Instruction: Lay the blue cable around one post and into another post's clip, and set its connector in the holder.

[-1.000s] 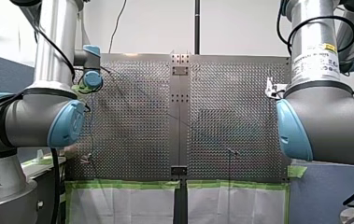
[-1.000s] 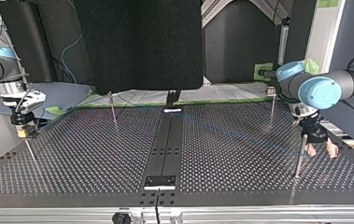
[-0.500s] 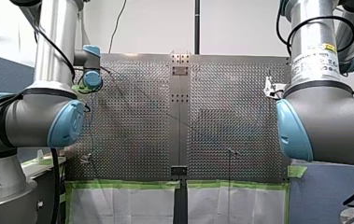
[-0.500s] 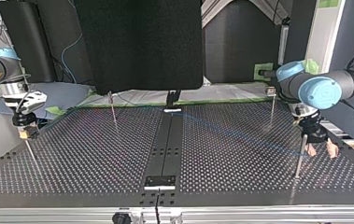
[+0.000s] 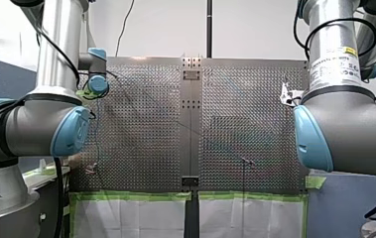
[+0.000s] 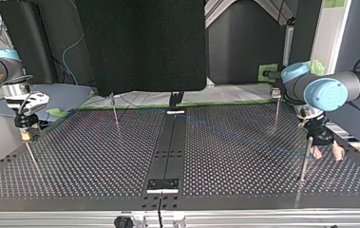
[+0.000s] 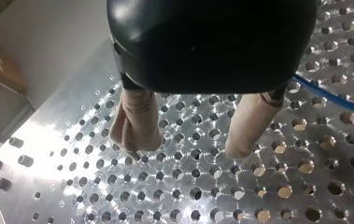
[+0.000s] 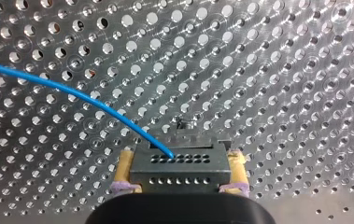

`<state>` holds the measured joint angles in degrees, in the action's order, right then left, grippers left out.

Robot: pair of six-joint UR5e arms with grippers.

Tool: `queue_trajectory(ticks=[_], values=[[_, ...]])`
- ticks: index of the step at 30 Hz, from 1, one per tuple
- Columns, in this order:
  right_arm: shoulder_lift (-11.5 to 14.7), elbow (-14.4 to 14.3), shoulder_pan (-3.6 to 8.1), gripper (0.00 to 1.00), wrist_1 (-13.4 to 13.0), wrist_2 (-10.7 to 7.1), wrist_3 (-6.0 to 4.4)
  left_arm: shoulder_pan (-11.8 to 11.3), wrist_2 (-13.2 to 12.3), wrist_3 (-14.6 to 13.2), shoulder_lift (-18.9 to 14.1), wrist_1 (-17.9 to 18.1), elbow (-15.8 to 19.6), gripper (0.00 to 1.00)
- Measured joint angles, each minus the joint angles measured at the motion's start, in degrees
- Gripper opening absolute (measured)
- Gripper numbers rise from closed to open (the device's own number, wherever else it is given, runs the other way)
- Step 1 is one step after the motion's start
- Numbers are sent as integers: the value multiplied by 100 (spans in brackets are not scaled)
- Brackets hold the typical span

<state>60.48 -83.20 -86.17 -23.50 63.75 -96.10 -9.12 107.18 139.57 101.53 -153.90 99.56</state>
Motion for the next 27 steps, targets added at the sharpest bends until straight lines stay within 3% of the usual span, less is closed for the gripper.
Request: queue_trajectory(ticks=[27], values=[[-4,9,40,0,-194,-246,50,-31,-14,0,1,0,0,99]])
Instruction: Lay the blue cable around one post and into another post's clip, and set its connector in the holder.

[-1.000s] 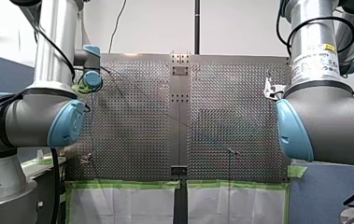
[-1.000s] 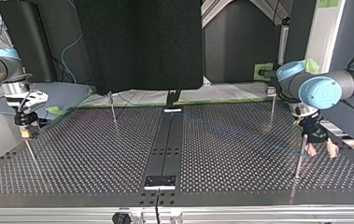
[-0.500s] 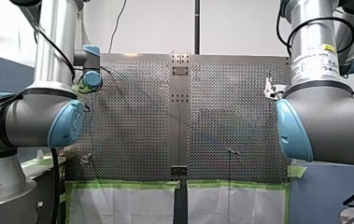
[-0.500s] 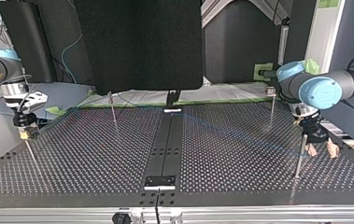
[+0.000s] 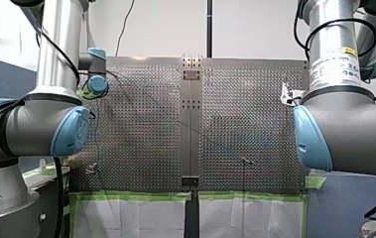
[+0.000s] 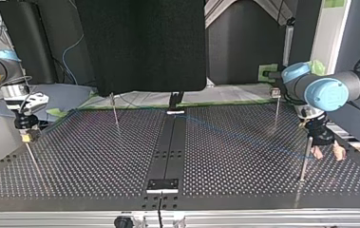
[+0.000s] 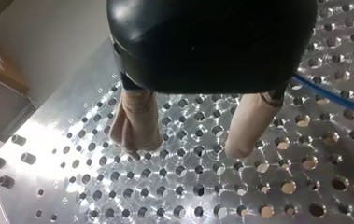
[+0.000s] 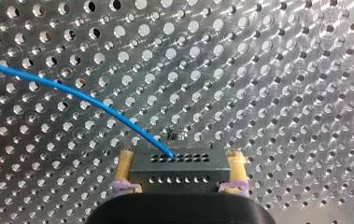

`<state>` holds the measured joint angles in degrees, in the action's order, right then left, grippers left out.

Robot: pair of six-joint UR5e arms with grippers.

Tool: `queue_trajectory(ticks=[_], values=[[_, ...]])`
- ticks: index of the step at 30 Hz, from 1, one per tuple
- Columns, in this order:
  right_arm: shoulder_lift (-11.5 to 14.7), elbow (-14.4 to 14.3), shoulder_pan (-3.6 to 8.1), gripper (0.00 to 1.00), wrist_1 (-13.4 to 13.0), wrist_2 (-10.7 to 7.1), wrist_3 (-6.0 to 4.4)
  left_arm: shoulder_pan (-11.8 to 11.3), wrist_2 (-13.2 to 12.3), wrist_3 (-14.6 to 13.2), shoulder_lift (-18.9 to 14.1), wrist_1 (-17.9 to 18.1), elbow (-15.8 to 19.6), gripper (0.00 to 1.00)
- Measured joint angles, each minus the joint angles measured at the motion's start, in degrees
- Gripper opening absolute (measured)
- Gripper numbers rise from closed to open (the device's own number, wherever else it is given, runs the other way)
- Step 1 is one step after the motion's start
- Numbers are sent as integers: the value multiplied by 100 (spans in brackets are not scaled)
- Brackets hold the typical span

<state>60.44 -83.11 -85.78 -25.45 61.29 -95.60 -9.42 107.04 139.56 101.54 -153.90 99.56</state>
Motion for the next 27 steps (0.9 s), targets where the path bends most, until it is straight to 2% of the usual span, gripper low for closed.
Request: queue_trajectory(ticks=[15,17,19,27], values=[[-1,0,5,0,-3,-2,-20,-11,-11,0,0,5,0,99],[5,4,2,0,63,-3,7,-12,-12,0,0,6,0,99],[19,8,-13,0,313,-22,107,-12,-13,0,0,6,0,99],[8,1,-16,0,324,-22,113,-20,-10,0,0,7,0,99]])
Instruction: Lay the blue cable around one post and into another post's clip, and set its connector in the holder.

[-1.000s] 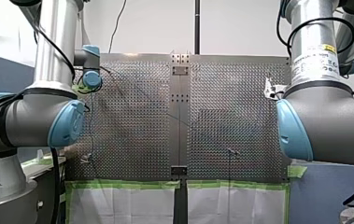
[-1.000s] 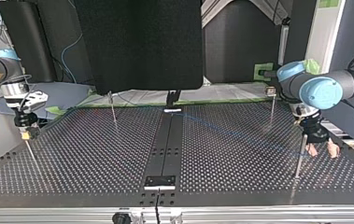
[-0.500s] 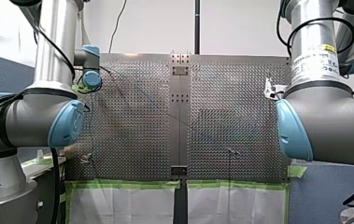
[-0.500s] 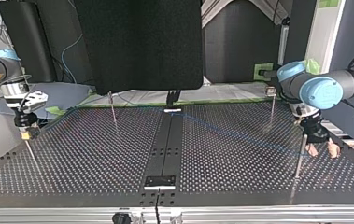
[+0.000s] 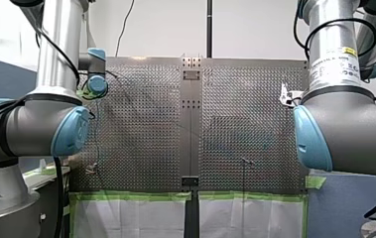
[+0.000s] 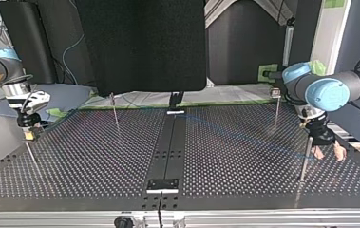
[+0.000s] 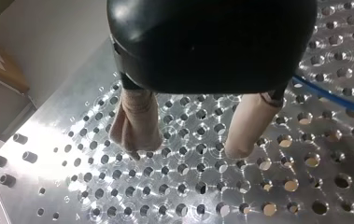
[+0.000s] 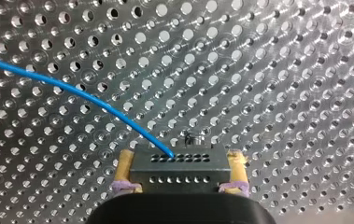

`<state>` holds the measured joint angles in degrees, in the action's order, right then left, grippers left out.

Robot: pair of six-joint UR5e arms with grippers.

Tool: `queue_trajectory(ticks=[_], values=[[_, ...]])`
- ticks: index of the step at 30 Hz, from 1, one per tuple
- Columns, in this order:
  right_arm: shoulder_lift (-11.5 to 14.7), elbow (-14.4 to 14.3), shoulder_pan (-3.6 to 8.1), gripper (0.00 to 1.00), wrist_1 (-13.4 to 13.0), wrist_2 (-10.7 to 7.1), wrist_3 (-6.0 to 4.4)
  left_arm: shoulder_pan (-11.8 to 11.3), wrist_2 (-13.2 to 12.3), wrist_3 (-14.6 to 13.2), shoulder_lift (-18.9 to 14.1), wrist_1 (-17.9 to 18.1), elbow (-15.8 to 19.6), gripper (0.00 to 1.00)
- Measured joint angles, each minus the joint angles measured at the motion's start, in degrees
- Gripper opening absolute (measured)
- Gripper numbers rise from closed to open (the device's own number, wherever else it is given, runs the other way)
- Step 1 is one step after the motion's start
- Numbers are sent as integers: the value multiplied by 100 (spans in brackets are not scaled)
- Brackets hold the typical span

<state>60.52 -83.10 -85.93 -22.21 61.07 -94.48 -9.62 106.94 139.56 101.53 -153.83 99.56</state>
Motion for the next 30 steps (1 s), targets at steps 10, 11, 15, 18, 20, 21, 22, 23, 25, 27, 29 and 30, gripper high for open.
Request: queue_trajectory(ticks=[10,11,15,18,20,21,22,23,25,27,29,30], values=[[0,0,0,0,0,0,0,-22,-3,0,-1,0,0,99],[0,0,0,12,0,0,0,-25,-3,0,-1,1,-2,99],[0,0,0,47,0,0,0,-35,-3,0,0,0,-1,99],[0,-1,0,100,0,0,0,-41,-3,4,-1,1,-1,99],[0,0,0,100,0,0,0,-47,-4,6,0,1,-1,99],[0,0,0,100,0,0,0,-49,-4,7,0,1,-1,99],[0,-1,0,100,0,0,0,-51,-6,8,-1,1,-1,99],[0,-1,0,100,0,0,0,-52,-8,8,-1,1,-1,99],[0,0,0,100,0,0,0,-53,-9,11,0,1,-1,99],[0,0,0,100,0,0,0,-54,-11,19,0,1,-1,99],[0,-1,0,100,0,0,0,-57,-11,47,-1,-9,-1,99],[0,-1,0,100,0,0,0,-56,-12,66,-1,-23,-1,99]])
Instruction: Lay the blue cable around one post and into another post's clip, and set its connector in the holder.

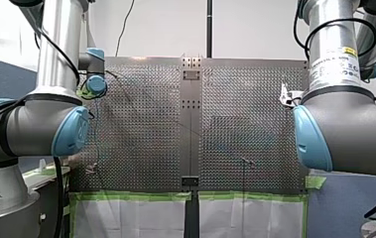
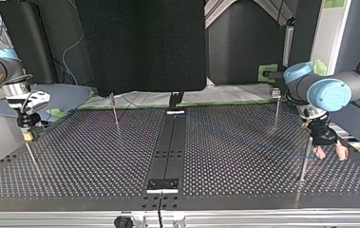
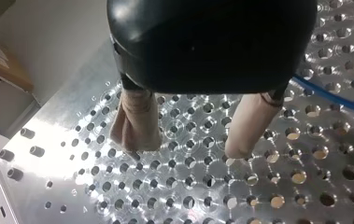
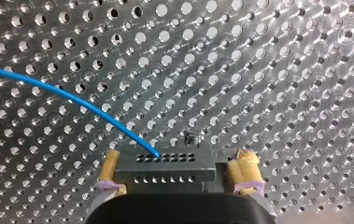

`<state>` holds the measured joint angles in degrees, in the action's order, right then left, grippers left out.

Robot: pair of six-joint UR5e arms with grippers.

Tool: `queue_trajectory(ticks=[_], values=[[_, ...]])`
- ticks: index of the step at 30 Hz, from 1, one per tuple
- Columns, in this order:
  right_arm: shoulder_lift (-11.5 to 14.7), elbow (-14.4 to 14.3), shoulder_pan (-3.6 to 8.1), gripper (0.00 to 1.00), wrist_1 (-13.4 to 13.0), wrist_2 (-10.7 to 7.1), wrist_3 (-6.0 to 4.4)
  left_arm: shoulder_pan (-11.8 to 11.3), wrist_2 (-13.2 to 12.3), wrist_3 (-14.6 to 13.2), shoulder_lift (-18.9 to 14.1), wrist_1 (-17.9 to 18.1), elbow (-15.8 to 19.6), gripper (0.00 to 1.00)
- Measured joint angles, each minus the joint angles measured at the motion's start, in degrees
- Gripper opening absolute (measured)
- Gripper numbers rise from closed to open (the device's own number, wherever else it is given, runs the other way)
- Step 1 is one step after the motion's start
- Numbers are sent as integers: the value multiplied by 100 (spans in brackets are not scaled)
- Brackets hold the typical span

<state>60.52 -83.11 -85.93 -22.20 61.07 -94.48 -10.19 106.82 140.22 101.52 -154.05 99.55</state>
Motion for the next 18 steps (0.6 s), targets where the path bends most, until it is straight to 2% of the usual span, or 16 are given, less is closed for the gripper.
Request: queue_trajectory(ticks=[12,18], values=[[0,0,0,100,0,0,0,8,-53,208,-19,-421,0,99],[0,0,0,100,0,0,0,-11,-279,466,-28,-652,-1,99]])
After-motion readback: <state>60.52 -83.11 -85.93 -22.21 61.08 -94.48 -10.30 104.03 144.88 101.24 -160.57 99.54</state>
